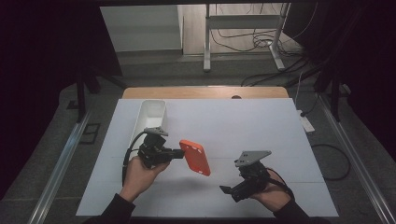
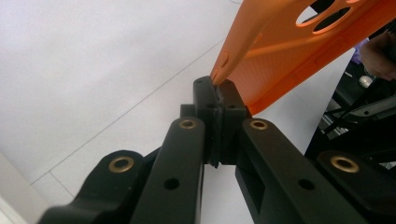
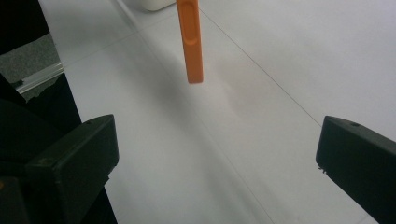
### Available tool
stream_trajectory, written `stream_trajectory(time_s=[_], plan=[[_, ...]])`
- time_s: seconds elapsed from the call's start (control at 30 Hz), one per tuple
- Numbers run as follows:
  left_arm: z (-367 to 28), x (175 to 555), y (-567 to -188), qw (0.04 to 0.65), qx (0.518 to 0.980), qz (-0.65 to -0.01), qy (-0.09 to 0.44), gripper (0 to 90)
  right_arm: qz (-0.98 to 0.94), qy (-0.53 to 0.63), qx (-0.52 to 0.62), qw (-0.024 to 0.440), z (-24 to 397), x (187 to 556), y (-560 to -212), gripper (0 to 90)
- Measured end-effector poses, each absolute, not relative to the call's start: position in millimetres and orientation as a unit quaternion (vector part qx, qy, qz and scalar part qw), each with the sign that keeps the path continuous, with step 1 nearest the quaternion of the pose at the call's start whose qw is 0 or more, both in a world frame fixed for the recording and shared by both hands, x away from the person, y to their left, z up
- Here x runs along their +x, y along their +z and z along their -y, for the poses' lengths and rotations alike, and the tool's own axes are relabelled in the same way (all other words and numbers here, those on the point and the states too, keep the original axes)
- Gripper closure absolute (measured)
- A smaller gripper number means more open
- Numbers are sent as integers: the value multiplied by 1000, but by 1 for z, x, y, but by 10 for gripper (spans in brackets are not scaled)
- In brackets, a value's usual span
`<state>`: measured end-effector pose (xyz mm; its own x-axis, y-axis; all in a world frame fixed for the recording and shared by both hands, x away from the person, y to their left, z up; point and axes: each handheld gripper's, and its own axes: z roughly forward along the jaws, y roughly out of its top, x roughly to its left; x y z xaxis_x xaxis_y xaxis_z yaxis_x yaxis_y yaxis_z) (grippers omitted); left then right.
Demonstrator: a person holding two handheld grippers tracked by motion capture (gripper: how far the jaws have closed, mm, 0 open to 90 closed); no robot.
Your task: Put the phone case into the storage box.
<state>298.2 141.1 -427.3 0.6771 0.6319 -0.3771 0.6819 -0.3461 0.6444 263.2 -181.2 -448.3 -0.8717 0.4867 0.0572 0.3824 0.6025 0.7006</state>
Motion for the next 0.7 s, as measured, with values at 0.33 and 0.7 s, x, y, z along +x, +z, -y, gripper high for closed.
stream_trajectory(time_s=[0.33, 0.7], plan=[[-144, 305, -421, 403, 820, -407, -24, 889, -885, 375, 263, 83, 199, 258, -447, 0], [-154, 314, -413, 404, 815, -416, -20, 889, -875, 378, 288, 94, 219, 255, -446, 0]])
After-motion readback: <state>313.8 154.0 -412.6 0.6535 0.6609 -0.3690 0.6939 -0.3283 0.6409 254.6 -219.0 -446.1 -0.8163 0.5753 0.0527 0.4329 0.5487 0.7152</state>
